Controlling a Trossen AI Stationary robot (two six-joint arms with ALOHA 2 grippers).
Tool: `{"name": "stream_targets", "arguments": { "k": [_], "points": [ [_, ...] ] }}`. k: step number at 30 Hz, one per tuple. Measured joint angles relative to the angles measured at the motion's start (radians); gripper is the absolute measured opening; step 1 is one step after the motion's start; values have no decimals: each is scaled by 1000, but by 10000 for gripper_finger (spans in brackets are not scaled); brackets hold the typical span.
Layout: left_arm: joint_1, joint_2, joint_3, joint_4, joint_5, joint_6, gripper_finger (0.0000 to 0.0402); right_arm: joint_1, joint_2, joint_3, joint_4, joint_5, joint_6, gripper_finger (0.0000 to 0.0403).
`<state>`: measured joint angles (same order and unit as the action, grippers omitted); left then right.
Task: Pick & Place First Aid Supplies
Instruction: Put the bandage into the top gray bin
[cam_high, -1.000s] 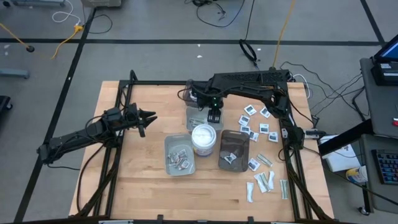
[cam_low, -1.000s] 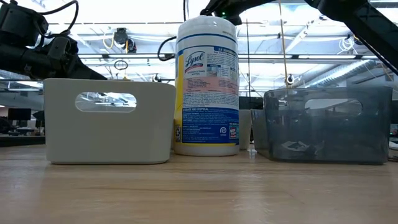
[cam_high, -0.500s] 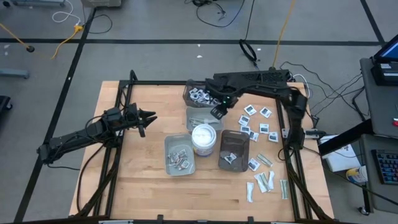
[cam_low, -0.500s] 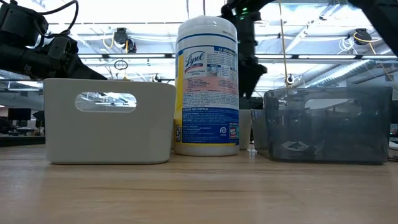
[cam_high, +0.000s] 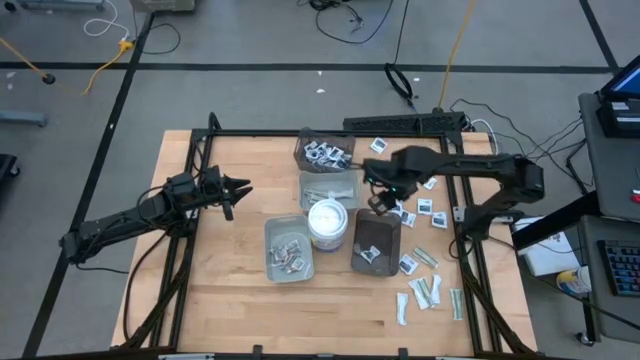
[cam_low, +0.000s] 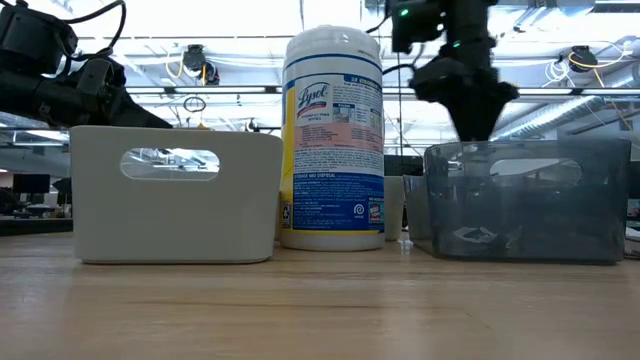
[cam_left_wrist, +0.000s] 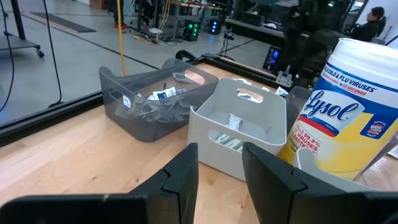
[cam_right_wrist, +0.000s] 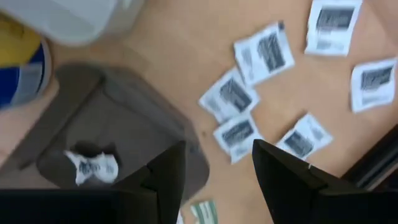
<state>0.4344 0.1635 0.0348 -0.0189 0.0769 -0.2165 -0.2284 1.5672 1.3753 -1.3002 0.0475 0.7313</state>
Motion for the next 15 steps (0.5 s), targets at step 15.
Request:
{"name": "stream_targets", "arguments": {
  "k": [15],
  "points": [
    [0,0,0,1,0,0,129,265,-237,-206,-36,-53,181,181]
  ]
}}
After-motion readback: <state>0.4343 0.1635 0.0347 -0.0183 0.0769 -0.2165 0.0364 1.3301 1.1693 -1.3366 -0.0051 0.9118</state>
